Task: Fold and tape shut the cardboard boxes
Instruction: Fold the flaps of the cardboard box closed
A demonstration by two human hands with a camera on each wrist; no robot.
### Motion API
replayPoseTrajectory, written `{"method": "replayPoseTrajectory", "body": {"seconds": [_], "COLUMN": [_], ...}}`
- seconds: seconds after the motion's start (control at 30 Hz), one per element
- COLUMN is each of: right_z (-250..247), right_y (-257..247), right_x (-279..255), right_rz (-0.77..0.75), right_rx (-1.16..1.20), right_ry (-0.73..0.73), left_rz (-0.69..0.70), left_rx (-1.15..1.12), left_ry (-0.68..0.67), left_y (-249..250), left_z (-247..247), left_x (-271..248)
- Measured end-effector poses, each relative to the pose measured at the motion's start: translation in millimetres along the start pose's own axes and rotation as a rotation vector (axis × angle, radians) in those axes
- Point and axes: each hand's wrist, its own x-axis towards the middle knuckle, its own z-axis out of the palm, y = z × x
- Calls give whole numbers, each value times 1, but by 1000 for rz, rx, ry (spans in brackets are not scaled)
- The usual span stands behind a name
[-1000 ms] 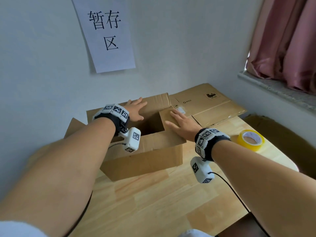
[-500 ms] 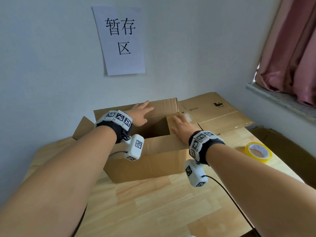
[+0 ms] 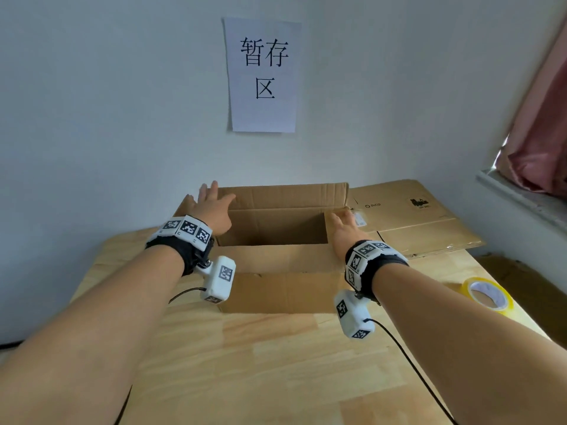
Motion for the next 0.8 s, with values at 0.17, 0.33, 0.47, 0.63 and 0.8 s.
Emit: {"method": "replayPoseTrajectory", "body": {"seconds": [0.17, 0.33, 0.47, 0.63, 0.8], "right_z": [5, 7, 8, 6, 10], "right_y": [8, 8, 10, 12, 14], "right_x": [-2, -7, -8, -10, -7], "right_rz": [-28, -32, -25, -44, -42], "right_rx": [53, 61, 63, 90, 134], "right_ry": [36, 56, 38, 60, 50], "left_rz": [-223, -145, 11, 40, 157], "left_rx": [-72, -190, -270, -60, 122], "left_ry": [75, 169, 147, -124, -457], "left_y": [-26, -25, -10, -1, 6], "left_z": [12, 19, 34, 44, 42], "left_x": [-17, -31, -35, -39, -49]}}
